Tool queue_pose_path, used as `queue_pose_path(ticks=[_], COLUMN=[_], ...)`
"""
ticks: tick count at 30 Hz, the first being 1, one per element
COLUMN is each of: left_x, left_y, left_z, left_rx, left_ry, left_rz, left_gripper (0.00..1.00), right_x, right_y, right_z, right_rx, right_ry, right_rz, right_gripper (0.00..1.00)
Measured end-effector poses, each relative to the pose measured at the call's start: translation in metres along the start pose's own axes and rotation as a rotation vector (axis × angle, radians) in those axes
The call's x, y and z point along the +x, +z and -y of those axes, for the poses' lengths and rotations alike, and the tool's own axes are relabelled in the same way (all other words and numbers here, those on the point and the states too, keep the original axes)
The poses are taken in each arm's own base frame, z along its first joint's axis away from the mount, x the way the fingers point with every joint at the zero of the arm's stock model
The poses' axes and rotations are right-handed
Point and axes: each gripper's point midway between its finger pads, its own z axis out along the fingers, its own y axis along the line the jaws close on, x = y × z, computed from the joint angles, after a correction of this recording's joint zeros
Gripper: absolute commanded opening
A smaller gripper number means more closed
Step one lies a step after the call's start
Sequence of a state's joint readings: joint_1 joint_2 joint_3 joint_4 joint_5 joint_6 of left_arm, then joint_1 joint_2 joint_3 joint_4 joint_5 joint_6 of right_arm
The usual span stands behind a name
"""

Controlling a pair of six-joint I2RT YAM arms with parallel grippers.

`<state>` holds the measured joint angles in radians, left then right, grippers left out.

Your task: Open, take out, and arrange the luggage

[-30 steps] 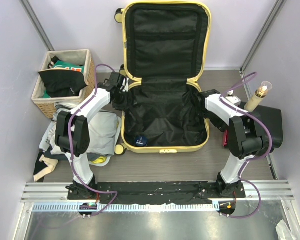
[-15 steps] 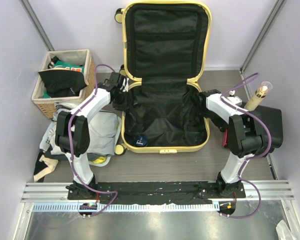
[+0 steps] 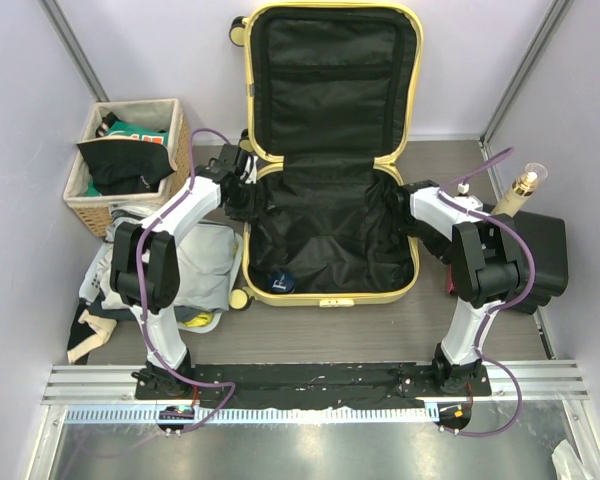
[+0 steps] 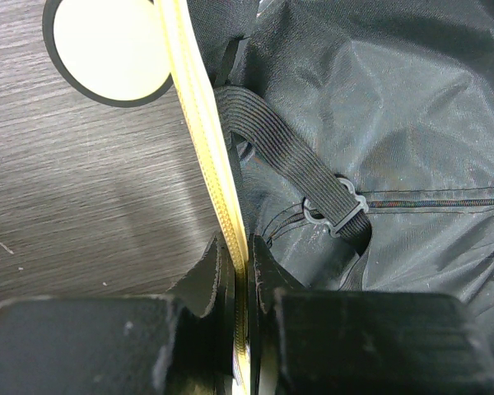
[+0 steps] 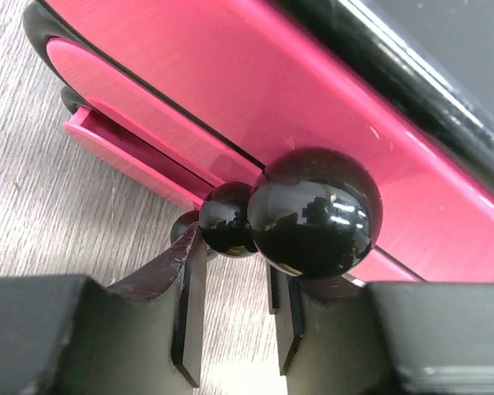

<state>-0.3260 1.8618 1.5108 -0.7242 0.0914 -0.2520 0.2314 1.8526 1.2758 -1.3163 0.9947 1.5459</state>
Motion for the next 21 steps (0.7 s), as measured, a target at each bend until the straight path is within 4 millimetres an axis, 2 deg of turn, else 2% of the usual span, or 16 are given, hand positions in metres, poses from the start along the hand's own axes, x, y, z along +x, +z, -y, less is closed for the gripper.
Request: queue_pose_path(ticks=[1, 9, 16, 21], left_x=[0.0, 0.0, 0.0, 0.0], left_y=[0.0, 0.0, 0.0, 0.0], left_z=[0.0, 0.0, 0.001, -0.001], left_rx=[0.0, 0.001, 0.007, 0.007], left_ry=[0.0, 0.0, 0.0, -0.002], left_rz=[0.0, 0.0, -0.001, -0.004], left_gripper=[0.0, 0.0, 0.0, 0.0], right_x=[0.0, 0.002, 0.011, 0.011], right_y=[0.0, -0.004, -0.03, -0.038], right_z=[0.0, -0.002, -0.014, -0.019], right_rx=[-0.001, -0.015, -0.086, -0.104], right_ry=[0.0, -0.013, -0.029, -0.017], right_rz=[0.0, 0.006, 0.001, -0.011], right_gripper=[0.1, 0.06, 0.06, 0.06])
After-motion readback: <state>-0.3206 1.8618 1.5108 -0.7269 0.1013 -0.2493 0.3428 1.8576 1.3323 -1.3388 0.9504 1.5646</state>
